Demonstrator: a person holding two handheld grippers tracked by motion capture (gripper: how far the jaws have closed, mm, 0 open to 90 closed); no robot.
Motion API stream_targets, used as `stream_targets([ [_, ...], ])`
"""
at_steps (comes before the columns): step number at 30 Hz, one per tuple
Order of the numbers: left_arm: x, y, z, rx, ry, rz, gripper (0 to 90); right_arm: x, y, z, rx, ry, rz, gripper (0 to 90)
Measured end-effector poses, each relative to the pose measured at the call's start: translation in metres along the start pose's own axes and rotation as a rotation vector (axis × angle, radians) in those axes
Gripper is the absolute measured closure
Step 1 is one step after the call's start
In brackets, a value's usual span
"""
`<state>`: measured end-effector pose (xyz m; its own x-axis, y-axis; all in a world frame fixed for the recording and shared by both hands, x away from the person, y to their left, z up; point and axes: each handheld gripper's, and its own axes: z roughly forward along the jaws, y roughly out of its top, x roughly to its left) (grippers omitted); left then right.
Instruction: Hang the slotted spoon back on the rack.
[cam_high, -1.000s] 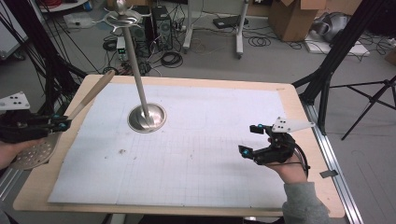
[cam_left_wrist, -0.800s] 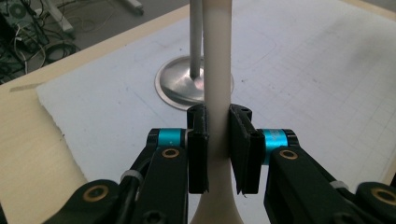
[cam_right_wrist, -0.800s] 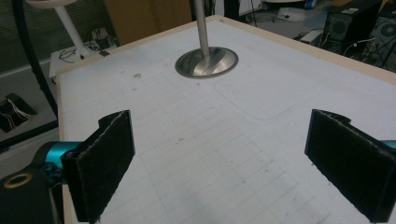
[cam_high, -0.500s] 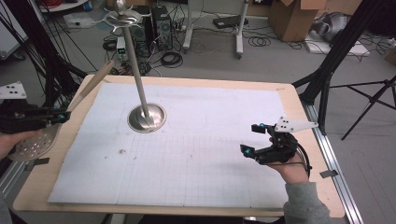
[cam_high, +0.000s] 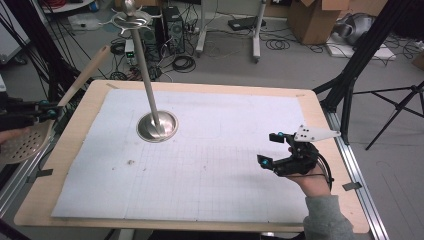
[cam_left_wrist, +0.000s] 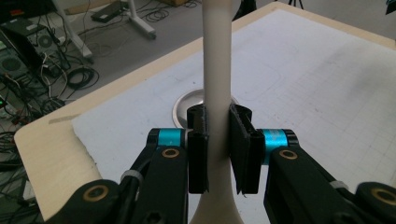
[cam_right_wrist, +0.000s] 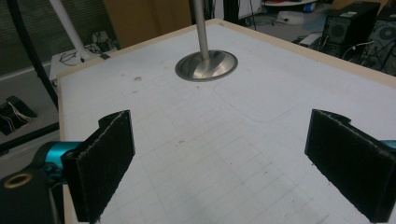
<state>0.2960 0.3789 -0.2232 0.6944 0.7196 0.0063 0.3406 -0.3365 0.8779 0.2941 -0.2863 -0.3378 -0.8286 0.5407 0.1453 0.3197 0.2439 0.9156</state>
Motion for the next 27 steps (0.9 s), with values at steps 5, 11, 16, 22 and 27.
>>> stream_targets([
  [5,0.005,0.008,-0.006,-0.023,-0.004,-0.012,77.8,-0.001,0.0,0.0,-0.001,0.0,-0.003,7.3],
  [11,0.011,0.012,-0.01,-0.051,-0.014,-0.024,77.8,-0.001,0.0,0.0,-0.003,-0.001,-0.003,7.3],
  [16,0.017,0.011,-0.01,-0.08,-0.029,-0.039,77.8,-0.001,-0.001,-0.001,-0.004,0.002,0.005,7.2],
  [22,0.021,0.016,-0.011,-0.094,-0.034,-0.036,77.8,0.0,0.001,-0.001,-0.01,0.006,-0.007,7.3],
  [27,0.023,0.02,-0.011,-0.101,-0.035,-0.041,77.7,-0.001,0.001,-0.004,-0.021,0.004,0.002,7.2],
])
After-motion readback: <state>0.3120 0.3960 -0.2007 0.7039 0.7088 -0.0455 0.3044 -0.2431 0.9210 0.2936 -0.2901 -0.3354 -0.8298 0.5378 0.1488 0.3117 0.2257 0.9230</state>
